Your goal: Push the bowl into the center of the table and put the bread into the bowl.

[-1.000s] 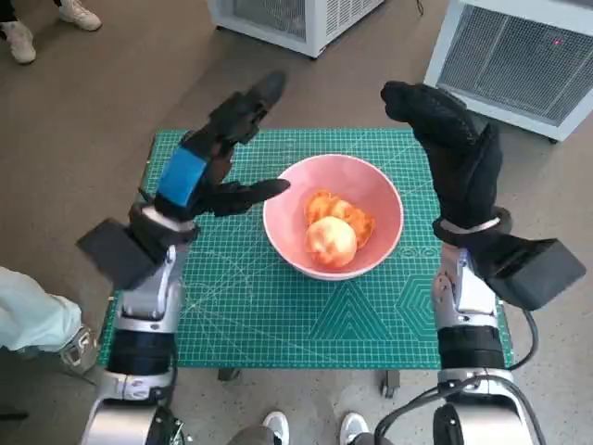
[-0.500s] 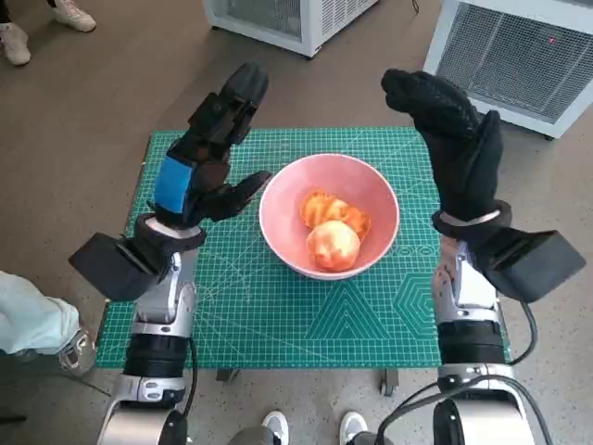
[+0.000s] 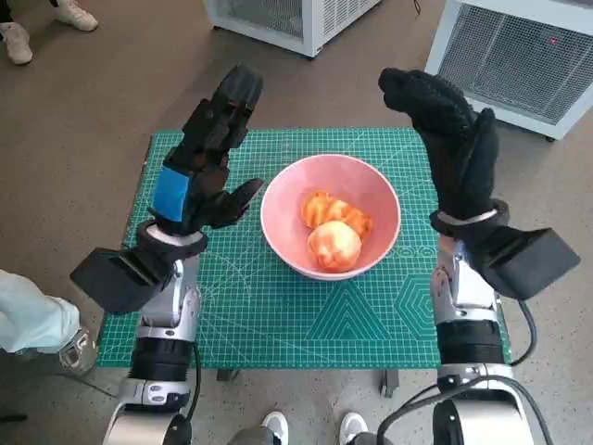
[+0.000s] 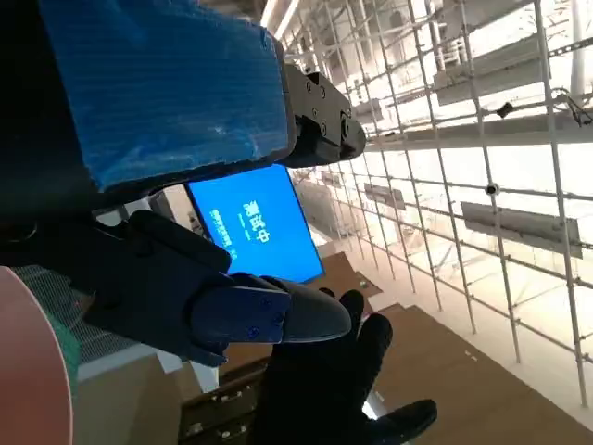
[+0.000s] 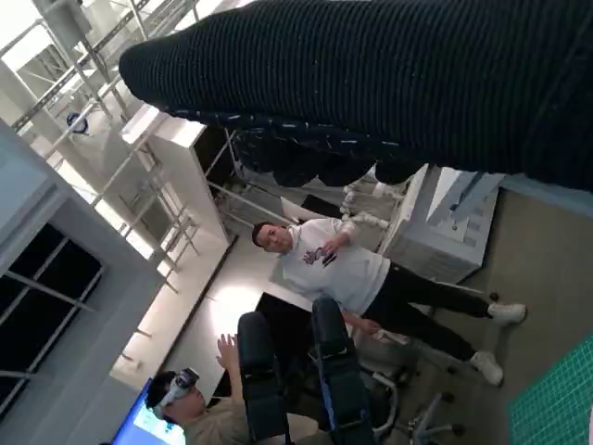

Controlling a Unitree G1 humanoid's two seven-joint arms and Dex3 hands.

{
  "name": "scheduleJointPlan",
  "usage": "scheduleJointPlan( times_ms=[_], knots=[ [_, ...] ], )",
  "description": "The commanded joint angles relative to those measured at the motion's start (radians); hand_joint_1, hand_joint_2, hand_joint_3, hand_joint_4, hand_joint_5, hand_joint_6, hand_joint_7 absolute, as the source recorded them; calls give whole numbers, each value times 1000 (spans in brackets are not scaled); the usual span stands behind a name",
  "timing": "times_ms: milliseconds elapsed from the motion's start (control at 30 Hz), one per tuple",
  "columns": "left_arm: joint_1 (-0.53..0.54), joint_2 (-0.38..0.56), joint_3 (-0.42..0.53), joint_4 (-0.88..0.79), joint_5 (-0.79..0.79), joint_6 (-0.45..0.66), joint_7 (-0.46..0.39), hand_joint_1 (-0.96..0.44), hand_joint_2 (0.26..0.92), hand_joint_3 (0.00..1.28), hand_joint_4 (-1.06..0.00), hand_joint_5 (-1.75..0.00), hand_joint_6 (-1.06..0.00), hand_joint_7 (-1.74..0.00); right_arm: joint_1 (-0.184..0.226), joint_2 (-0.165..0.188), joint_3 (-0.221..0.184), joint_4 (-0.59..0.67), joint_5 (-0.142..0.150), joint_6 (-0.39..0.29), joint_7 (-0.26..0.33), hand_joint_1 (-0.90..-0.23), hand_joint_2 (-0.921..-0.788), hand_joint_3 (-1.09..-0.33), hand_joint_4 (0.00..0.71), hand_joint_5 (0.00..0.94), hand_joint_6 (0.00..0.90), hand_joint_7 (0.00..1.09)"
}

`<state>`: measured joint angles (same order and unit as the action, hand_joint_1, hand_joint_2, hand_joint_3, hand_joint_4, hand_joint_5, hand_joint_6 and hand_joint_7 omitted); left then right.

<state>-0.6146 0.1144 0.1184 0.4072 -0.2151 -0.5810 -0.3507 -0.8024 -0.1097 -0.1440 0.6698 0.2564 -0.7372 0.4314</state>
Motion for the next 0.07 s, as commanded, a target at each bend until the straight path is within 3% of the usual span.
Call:
scheduleJointPlan(
  times_ms=[33,67],
  knots=[
    [11,-2,-9,-13,22,-2,17,-739,921,357,-170,-6,-255,-1,13,0,6,-7,-17,18,-11,-722,-921,-756,217,0,50,522],
    [12,-2,-9,-15,24,0,18,-739,921,358,-171,-6,-254,-1,14,0,6,-10,-17,19,-11,-722,-921,-756,218,0,50,522]
  ],
)
